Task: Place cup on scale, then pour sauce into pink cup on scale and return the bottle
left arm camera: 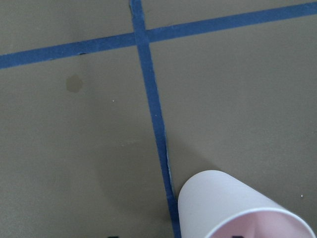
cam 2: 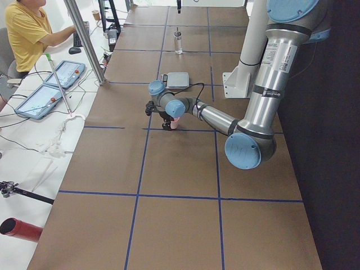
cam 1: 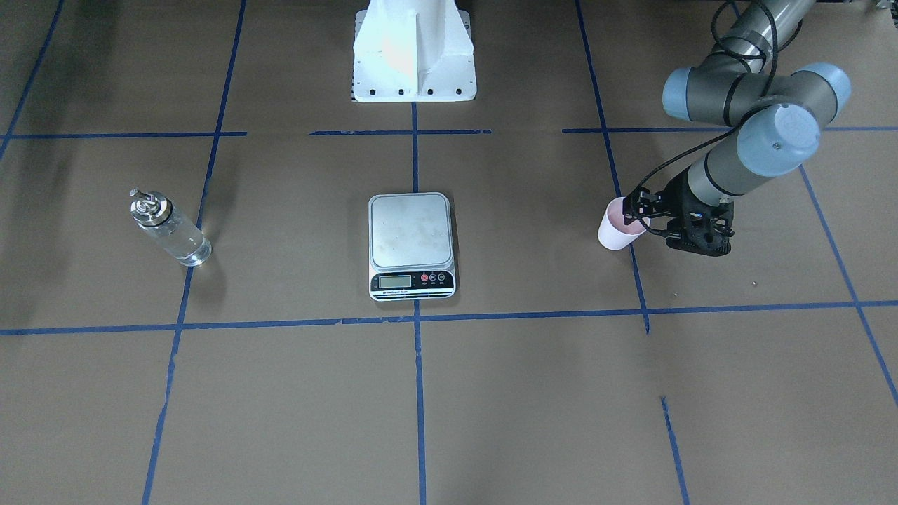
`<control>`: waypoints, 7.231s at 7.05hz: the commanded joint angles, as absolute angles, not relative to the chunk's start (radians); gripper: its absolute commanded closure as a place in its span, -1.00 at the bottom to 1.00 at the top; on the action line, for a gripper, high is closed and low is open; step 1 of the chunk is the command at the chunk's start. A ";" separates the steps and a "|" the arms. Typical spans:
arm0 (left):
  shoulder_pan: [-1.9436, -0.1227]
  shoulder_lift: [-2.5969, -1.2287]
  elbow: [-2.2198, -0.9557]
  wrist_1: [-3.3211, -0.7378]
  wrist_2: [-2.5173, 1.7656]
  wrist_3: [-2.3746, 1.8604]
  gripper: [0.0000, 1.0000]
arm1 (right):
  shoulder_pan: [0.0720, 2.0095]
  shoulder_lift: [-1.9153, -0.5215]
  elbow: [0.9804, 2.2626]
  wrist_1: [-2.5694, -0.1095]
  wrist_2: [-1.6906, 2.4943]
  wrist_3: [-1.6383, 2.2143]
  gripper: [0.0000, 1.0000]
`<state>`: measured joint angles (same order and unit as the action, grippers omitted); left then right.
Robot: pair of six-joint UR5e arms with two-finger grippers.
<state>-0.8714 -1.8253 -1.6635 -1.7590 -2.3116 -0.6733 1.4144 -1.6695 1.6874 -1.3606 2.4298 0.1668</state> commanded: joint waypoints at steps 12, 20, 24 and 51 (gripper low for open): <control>-0.631 -2.412 -1.571 -1.548 -2.157 -1.298 1.00 | 1.335 -1.667 1.781 -1.356 2.439 0.287 -1.00; -0.600 -2.444 -1.486 -1.603 -2.105 -1.327 1.00 | 1.330 -1.667 1.781 -1.358 2.436 0.291 -1.00; -0.606 -2.439 -1.541 -1.614 -2.111 -1.327 -0.01 | 1.273 -1.655 1.819 -1.356 2.428 0.293 -1.00; -0.762 -2.260 -1.724 -1.621 -2.077 -1.241 -0.17 | 0.212 -1.704 1.919 -0.966 0.732 1.430 -1.00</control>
